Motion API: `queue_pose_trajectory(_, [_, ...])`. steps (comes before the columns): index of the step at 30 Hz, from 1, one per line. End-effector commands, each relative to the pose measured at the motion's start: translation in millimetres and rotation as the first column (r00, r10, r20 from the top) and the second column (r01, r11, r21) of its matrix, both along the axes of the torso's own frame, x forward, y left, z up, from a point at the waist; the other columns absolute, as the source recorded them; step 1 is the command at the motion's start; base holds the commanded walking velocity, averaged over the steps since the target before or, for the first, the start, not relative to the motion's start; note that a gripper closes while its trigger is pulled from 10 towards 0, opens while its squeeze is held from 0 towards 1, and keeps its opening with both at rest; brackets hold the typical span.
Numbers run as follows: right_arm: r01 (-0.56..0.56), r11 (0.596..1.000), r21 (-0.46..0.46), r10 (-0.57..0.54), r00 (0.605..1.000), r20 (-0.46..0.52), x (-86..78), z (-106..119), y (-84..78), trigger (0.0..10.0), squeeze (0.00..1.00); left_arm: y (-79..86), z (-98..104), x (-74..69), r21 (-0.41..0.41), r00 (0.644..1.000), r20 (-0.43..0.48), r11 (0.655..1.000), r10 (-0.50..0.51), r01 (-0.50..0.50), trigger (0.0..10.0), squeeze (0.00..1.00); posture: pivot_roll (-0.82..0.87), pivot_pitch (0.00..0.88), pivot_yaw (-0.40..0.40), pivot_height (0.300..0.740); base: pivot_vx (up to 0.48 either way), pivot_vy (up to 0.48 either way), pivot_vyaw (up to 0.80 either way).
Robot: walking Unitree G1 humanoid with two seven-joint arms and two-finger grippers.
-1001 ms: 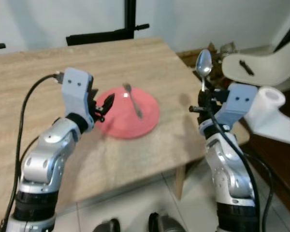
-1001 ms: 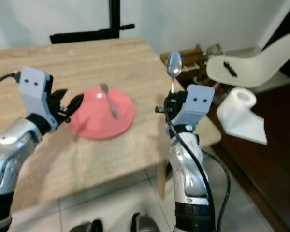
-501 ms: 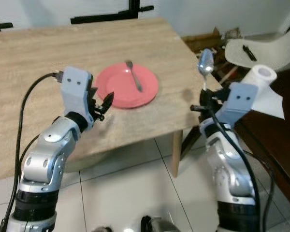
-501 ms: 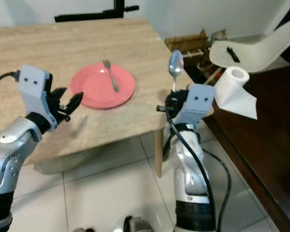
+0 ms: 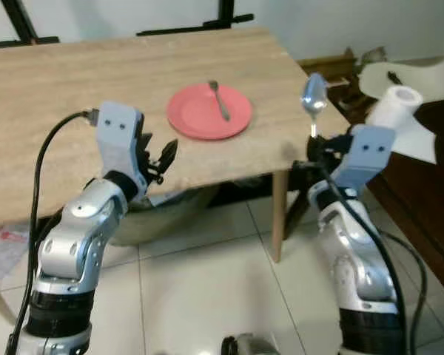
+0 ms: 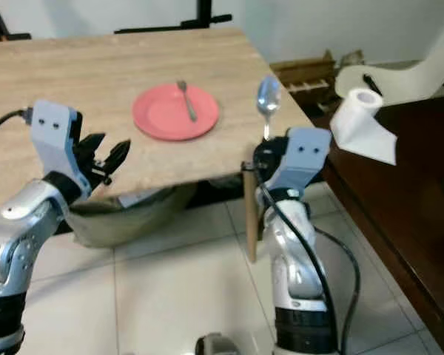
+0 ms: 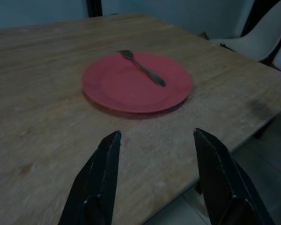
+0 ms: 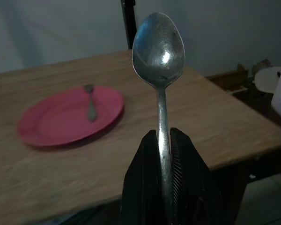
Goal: Setting the table
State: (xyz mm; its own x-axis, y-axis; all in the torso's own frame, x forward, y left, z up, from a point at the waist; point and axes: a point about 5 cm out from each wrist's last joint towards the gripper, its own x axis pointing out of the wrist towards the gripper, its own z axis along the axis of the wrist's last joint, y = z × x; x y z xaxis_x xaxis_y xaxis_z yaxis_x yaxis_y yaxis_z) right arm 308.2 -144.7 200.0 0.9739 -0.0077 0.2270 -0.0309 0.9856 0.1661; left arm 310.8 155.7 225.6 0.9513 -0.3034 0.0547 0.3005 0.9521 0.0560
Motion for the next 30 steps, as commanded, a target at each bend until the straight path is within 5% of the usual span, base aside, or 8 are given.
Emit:
queue_pose_trajectory(1, [-0.011,1.0,0.004,0.011,1.0,0.004,-1.4,0,2.9,10.0,0.0,2.4,-5,0.2,-0.002,1.0,-0.019,1.0,0.013,-0.013,10.0,0.0,-0.1,0.062,0.025,0.74,0.0,0.0,0.0])
queue_pose_trajectory(16, [-0.006,1.0,0.006,0.006,1.0,0.007,-1.4,0,2.1,10.0,0.0,2.1,-2,2.0,-0.014,1.0,-0.002,1.0,0.018,-0.018,10.0,0.0,-0.1,0.061,0.027,0.74,0.0,0.0,0.0])
queue_pose_trajectory(24, [0.005,1.0,-0.023,-0.004,0.999,0.033,-1.6,4,0.3,10.0,0.0,-9.1,0,-2.5,0.099,0.995,0.095,0.995,-0.016,0.006,10.0,0.0,-0.1,0.059,0.029,0.74,0.0,0.0,0.0])
queue_pose_trajectory(30, [0.021,0.999,-0.026,-0.018,0.996,0.084,1.8,12,-4.2,10.0,0.0,-8.7,10,2.3,0.037,0.987,0.16,0.999,0.024,-0.03,10.0,0.0,-0.1,0.005,0.053,0.74,0.0,0.0,0.0])
